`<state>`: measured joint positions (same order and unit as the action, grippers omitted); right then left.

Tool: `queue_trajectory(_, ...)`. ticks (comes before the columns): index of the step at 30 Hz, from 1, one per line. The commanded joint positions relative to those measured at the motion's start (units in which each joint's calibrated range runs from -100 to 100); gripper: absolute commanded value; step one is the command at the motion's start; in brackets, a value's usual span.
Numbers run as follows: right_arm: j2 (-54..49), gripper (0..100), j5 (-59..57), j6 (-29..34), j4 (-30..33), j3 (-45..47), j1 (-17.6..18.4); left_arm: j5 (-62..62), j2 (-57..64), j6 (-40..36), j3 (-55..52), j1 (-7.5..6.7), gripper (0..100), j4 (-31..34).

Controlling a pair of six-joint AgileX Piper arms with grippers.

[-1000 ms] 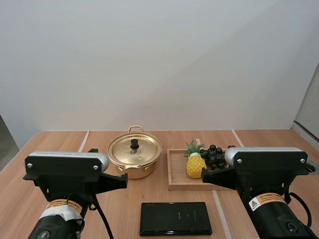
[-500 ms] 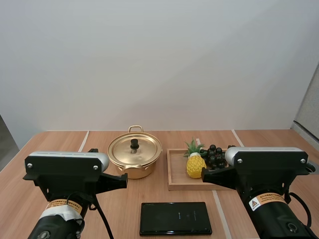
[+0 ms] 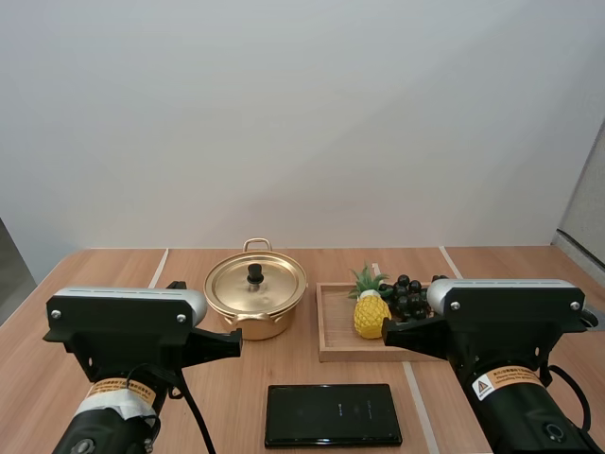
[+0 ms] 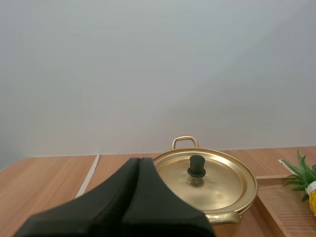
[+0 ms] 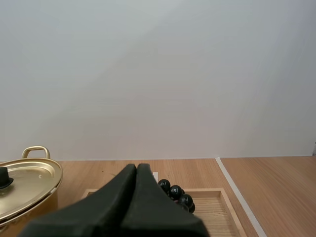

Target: Open the pot, put the grape inside, and close it

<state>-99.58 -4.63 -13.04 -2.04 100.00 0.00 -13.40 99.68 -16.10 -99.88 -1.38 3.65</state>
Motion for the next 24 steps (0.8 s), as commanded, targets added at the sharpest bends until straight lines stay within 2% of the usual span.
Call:
queue_trajectory(1, -0.42, 0, 0.96, 0.0, 0.25, 0.0, 0.02, 1.79, 0.32, -0.15, -0.12, 0.08, 0, 0.46)
queue_trajectory(4, -0.42, 0, 8.76, -0.33, 0.79, 0.0, 0.02, 4.08, 0.32, 0.63, -0.12, 0.08, 0, 0.46)
queue_trajectory(6, -0.42, 0, 24.3, -3.13, 3.96, 0.0, 0.02, 12.73, 0.32, 1.64, -0.12, 0.08, 0, 0.46)
queue_trajectory(9, -0.42, 0, 54.92, -12.09, 7.85, 0.0, 0.02, 29.87, 0.32, 3.06, -0.12, 0.08, 0, 0.46)
queue_trajectory(12, -0.42, 0, 80.2, -13.84, 8.17, 0.0, 0.02, 53.85, 0.32, 3.06, -0.12, 0.08, 0, 0.46)
queue_trajectory(13, -0.42, 0, 83.68, -15.51, 8.31, 0.0, 0.02, 61.32, 0.32, 4.55, -0.12, 0.08, 0, 0.46)
queue_trajectory(15, -0.42, 0, 82.19, -18.26, 7.75, -1.65, 0.02, 70.38, 0.32, 6.74, 0.17, 0.08, 0, 0.46)
queue_trajectory(17, -0.42, 0, 70.17, -19.43, 5.08, -6.13, 0.02, 70.82, 0.32, 9.32, 3.64, 0.08, 0, -0.13)
queue_trajectory(19, -0.42, 0, 48.49, -21.26, -0.39, -12.62, 0.02, 66.07, 0.32, 12.57, 8.2, 0.08, 0, -1.65)
queue_trajectory(21, -0.12, 0, 30.12, -24.01, -8.67, -20.48, 0.02, 58.05, 0.32, 14.09, 13.41, 0.08, 0, -3.65)
queue_trajectory(24, 3.66, 0, 19.67, -26.48, -14.98, -29.94, 0.02, 40.98, -0.61, 14.0, 23.59, 0.08, 0, -7.24)
